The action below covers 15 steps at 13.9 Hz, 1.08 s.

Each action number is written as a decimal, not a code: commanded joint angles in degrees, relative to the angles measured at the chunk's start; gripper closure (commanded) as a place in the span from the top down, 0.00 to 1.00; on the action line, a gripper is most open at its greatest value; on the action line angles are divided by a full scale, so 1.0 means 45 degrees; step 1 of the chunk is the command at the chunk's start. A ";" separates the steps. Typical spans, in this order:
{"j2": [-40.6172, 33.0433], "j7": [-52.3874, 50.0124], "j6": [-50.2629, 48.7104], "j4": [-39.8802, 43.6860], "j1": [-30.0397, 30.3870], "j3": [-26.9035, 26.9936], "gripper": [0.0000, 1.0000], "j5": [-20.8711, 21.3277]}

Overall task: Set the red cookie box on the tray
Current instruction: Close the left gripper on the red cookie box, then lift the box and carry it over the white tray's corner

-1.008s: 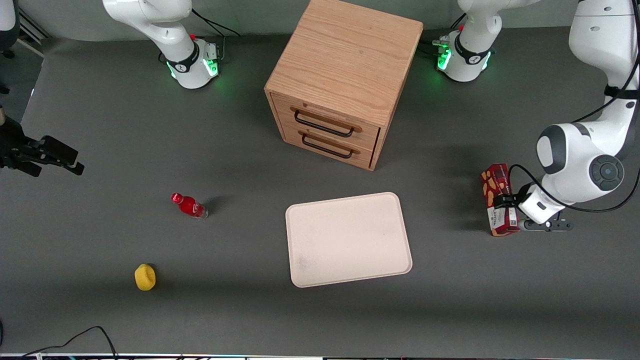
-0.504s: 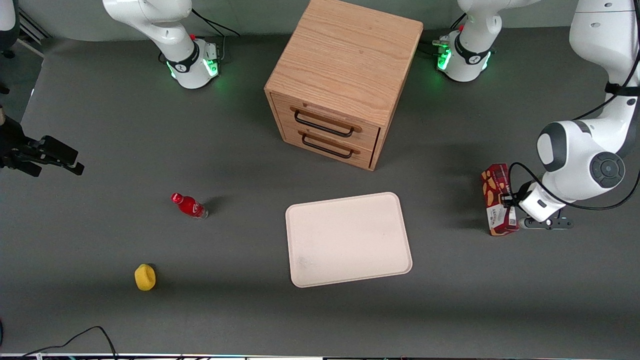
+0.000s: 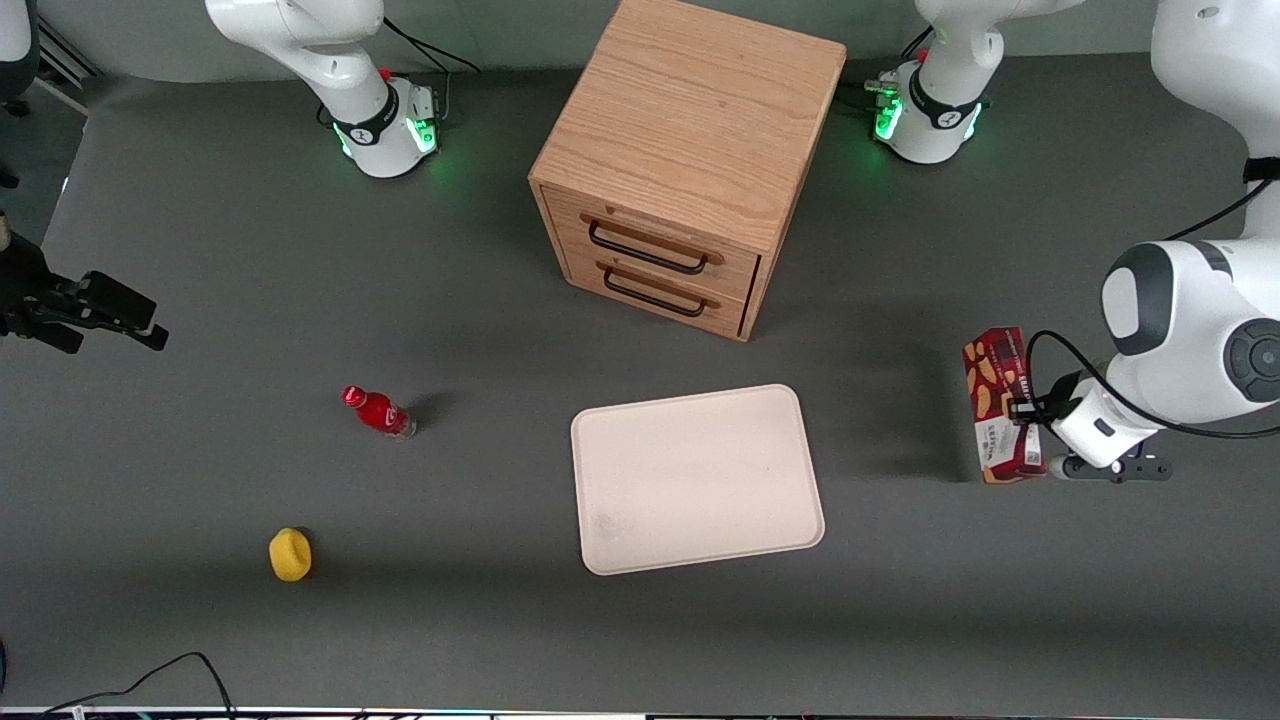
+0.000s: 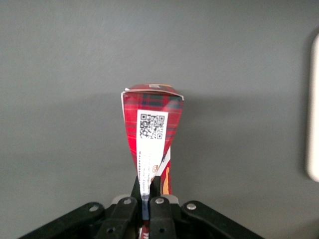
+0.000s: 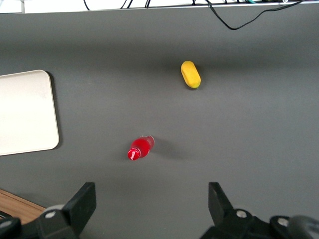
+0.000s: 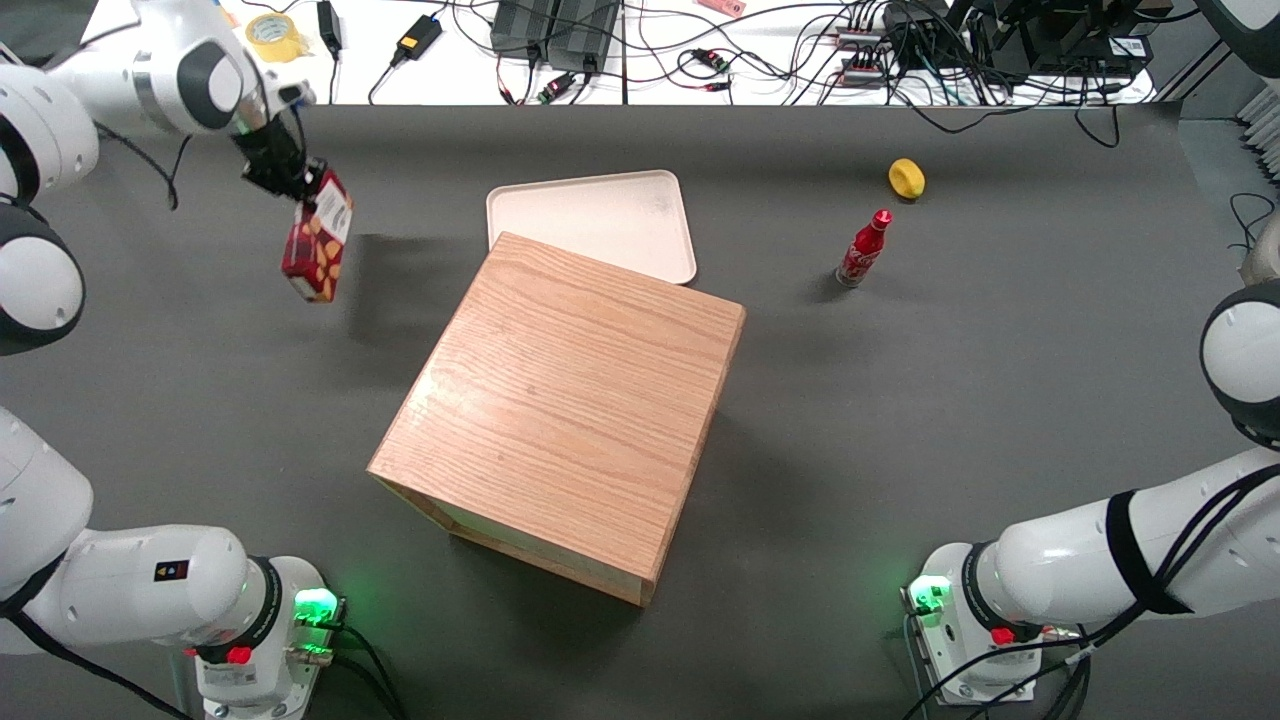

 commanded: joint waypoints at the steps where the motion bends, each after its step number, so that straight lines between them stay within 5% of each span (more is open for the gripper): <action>1: 0.1213 -0.1996 -0.0757 0.2176 -0.1398 0.0141 0.00 -0.0070; 8: 0.3751 -0.5945 -0.0777 0.5184 -0.4602 0.0160 0.00 0.0066; 15: 0.4713 -0.6691 -0.0289 0.5268 -0.5583 0.0200 0.00 0.0731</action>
